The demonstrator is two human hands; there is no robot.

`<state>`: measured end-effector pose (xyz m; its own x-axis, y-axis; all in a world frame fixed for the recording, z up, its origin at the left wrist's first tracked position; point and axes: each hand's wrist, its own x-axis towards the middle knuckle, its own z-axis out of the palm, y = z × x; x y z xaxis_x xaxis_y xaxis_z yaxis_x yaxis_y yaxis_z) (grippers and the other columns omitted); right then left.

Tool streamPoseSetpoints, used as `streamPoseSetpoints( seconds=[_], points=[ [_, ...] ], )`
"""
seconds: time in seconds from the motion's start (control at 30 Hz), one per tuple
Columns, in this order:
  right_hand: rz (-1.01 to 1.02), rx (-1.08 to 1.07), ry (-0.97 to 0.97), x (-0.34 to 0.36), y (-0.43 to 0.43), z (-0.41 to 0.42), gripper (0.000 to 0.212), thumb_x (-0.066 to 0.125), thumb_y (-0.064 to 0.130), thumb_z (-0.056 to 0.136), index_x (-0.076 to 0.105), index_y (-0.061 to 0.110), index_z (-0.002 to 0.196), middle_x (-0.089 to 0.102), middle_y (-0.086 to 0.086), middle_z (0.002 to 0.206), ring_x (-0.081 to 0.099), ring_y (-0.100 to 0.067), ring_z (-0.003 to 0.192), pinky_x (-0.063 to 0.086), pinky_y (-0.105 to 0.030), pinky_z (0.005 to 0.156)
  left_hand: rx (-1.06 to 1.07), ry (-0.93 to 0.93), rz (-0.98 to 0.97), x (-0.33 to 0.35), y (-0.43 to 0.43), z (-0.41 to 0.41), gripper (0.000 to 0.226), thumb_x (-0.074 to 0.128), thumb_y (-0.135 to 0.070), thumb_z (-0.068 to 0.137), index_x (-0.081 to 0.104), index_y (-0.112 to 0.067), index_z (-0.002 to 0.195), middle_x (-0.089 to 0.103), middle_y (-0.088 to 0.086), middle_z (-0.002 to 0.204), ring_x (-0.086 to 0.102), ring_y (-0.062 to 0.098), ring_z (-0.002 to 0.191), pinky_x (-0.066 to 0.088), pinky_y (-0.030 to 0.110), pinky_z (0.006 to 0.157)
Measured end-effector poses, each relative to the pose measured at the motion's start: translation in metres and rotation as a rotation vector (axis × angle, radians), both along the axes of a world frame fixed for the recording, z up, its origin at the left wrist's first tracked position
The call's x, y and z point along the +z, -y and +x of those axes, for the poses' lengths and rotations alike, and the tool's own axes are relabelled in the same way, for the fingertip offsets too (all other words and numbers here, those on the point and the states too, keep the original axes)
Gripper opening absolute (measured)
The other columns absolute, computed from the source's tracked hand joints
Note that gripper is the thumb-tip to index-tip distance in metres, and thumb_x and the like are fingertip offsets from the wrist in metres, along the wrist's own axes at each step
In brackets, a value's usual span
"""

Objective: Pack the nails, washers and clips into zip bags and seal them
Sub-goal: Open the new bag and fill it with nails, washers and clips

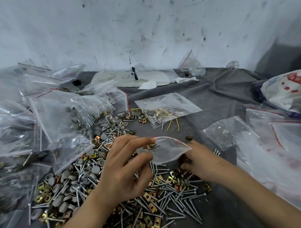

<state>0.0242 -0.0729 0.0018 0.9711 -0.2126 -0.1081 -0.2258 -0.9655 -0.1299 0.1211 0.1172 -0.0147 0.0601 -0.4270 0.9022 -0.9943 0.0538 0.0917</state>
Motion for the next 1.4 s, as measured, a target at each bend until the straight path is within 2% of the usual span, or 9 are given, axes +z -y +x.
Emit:
streamPoseSetpoints(
  seconds=[0.23,0.4,0.53,0.7,0.8,1.0,1.17,1.27,1.4],
  points=[
    [0.283,-0.020,0.197,-0.001,0.009,-0.006,0.015,0.069,0.013,0.083,0.064,0.016,0.097,0.057,0.014,0.085,0.055,-0.010,0.093,0.041,-0.021,0.080,0.022,-0.015,0.006,0.001,0.001,-0.001,0.005,0.049,-0.010,0.088,0.055,-0.011,0.089,0.057,0.006,0.115,0.056,0.025,0.091,0.043,0.042,0.076],
    [0.294,-0.040,0.395,0.005,0.010,-0.009,0.011,0.068,0.012,0.085,0.066,0.015,0.095,0.062,0.006,0.090,0.055,-0.012,0.090,0.040,-0.026,0.079,0.035,-0.039,0.012,0.003,0.000,-0.002,0.007,0.048,-0.010,0.089,0.055,-0.011,0.089,0.057,0.006,0.118,0.057,0.026,0.091,0.043,0.040,0.078],
    [0.431,-0.036,0.507,0.013,0.006,-0.017,0.024,0.068,0.009,0.085,0.060,0.032,0.081,0.065,0.013,0.081,0.059,-0.002,0.082,0.041,-0.013,0.071,0.038,-0.032,0.016,0.003,0.000,-0.003,0.009,0.046,-0.012,0.091,0.055,-0.011,0.089,0.057,0.007,0.118,0.057,0.027,0.090,0.043,0.042,0.075],
    [0.701,-0.146,1.051,0.022,-0.016,-0.031,0.028,0.070,0.006,0.081,0.058,0.030,0.086,0.067,0.010,0.086,0.065,-0.005,0.087,0.047,-0.012,0.080,0.060,-0.046,0.033,0.004,0.001,-0.004,0.006,0.049,-0.011,0.091,0.055,-0.011,0.090,0.055,0.006,0.122,0.058,0.025,0.095,0.044,0.039,0.080],
    [0.521,-0.022,1.273,0.033,-0.033,-0.036,0.020,0.070,0.013,0.082,0.057,0.027,0.085,0.066,0.006,0.087,0.063,-0.006,0.089,0.043,-0.007,0.077,0.068,-0.045,0.042,0.003,0.001,-0.004,0.005,0.050,-0.012,0.092,0.055,-0.011,0.091,0.054,0.006,0.123,0.057,0.025,0.096,0.044,0.038,0.081],
    [0.119,0.146,1.127,0.037,-0.041,-0.024,0.012,0.064,0.019,0.085,0.071,0.009,0.086,0.066,0.001,0.112,0.051,-0.024,0.114,0.039,-0.029,0.098,0.072,-0.071,0.034,0.002,0.002,-0.004,0.008,0.049,-0.015,0.095,0.057,-0.011,0.094,0.055,0.006,0.122,0.058,0.026,0.097,0.045,0.035,0.083],
    [0.153,-0.058,1.152,0.026,-0.025,-0.027,0.005,0.067,0.011,0.082,0.070,0.011,0.085,0.064,0.001,0.100,0.051,-0.022,0.106,0.031,-0.017,0.097,0.090,-0.122,0.001,0.002,0.001,-0.002,0.013,0.047,-0.019,0.098,0.058,-0.012,0.095,0.056,0.004,0.122,0.056,0.018,0.102,0.044,0.032,0.085],
    [0.160,-0.171,0.793,0.007,-0.013,-0.026,0.004,0.073,0.016,0.081,0.072,0.017,0.085,0.061,0.006,0.102,0.046,-0.023,0.113,0.027,-0.019,0.094,0.095,-0.142,-0.018,0.002,0.001,-0.002,0.014,0.045,-0.019,0.098,0.058,-0.012,0.096,0.056,0.004,0.121,0.057,0.019,0.103,0.046,0.035,0.083],
    [0.131,-0.160,0.237,-0.018,-0.009,-0.025,0.019,0.062,0.041,0.087,0.069,0.035,0.104,0.040,0.018,0.139,0.007,-0.014,0.142,0.014,-0.030,0.113,0.098,-0.136,-0.023,0.001,0.001,0.000,0.014,0.045,-0.019,0.098,0.057,-0.013,0.096,0.056,0.004,0.121,0.057,0.019,0.102,0.046,0.035,0.083]
  ],
)
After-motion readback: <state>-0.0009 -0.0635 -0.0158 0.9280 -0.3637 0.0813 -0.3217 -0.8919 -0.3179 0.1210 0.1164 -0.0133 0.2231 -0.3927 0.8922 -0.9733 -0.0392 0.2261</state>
